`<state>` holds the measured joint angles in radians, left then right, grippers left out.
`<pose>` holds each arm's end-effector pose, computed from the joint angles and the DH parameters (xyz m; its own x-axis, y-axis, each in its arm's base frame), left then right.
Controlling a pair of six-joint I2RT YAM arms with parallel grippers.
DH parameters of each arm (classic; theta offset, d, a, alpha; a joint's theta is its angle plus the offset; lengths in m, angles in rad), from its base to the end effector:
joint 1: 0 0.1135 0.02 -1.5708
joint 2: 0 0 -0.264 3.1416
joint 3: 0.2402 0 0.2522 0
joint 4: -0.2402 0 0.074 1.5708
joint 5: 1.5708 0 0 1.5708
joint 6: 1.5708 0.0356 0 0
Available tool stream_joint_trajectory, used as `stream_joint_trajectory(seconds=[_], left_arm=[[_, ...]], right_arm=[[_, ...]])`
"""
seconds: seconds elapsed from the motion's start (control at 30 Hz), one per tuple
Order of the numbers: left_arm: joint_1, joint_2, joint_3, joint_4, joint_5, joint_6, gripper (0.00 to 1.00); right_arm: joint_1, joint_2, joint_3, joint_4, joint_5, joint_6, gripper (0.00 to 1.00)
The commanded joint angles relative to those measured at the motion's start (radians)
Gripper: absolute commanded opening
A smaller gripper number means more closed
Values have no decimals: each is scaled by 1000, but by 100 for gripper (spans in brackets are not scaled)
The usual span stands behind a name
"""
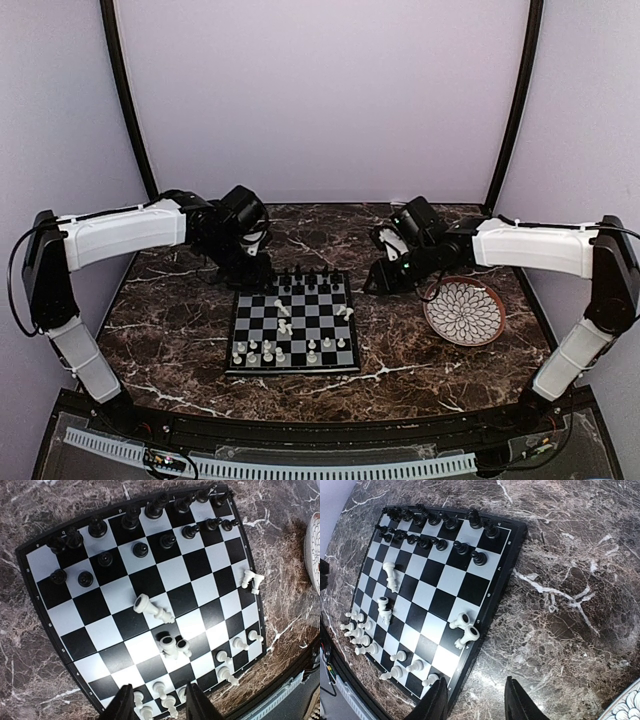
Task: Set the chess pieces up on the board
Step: Pick up the queen from the chessboard.
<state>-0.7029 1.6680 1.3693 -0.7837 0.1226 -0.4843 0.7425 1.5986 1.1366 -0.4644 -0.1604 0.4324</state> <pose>0.2632 -0.2287 0.2650 -0.9154 0.1699 -0.3650 0.2929 0.9031 -0.3140 0.2459 0.2333 0.2347 -0.8441 -0.2132 -0.4919 -0.4234 0.8280 0.3677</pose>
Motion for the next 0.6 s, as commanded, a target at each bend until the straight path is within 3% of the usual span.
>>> stream_joint_trajectory(seconds=[0.0, 0.27, 0.57], left_arm=[[7, 48, -12, 36, 64, -19, 37], [8, 99, -62, 107, 100, -43, 36], [7, 135, -47, 161, 8, -107, 36]], right_arm=[[30, 2, 31, 13, -18, -22, 40], [81, 24, 52, 1, -21, -34, 39], [103, 21, 33, 8, -20, -12, 39]])
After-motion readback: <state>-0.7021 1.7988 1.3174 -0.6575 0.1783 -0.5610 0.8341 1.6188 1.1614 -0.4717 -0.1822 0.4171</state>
